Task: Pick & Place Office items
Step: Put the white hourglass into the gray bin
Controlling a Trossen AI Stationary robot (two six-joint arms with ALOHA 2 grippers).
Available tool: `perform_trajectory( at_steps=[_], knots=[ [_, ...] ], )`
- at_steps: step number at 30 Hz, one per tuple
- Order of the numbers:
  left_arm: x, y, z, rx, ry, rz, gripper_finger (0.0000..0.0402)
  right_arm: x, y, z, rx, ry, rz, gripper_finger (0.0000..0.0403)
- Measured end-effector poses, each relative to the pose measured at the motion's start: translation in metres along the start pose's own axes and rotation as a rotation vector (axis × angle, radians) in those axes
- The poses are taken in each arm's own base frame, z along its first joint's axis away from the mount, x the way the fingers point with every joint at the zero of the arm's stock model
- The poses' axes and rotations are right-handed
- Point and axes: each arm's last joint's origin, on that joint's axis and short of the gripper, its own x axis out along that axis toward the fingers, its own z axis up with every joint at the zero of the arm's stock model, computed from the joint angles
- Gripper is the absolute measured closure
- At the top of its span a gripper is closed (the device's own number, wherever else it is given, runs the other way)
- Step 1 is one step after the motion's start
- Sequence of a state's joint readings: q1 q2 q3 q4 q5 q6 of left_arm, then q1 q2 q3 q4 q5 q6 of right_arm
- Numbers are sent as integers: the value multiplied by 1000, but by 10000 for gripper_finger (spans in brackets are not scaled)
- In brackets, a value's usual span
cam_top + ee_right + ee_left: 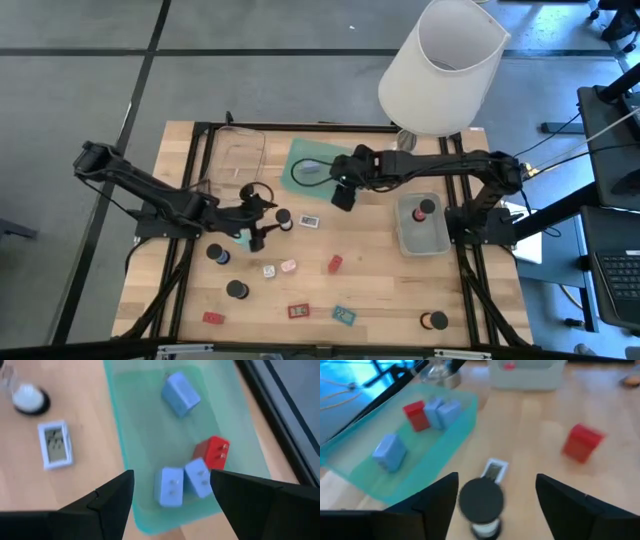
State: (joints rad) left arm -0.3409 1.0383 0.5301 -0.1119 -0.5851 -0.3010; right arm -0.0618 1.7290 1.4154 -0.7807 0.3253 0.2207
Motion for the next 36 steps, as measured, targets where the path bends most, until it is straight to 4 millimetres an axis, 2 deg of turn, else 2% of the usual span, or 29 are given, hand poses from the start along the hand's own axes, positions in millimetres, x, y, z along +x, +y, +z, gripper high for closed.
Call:
perform_trajectory(
  at_steps=[5,11,19,27,30,36],
  knots=[
    [20,2,-7,0,37,120,110,-6,12,-13,-68,86,-1,138],
    [36,3,-4,-41,44,26,109,-11,25,-19,-115,107,12,137],
    [54,10,-9,-55,74,72,110,-13,31,-21,-131,105,20,137],
    [59,8,-10,-73,96,-10,109,-13,31,-21,-133,107,21,137],
    [59,9,-15,-44,129,-15,110,-13,31,-21,-133,107,21,137],
    [59,8,-11,-9,99,-22,109,-13,31,-21,-133,107,21,137]
  ],
)
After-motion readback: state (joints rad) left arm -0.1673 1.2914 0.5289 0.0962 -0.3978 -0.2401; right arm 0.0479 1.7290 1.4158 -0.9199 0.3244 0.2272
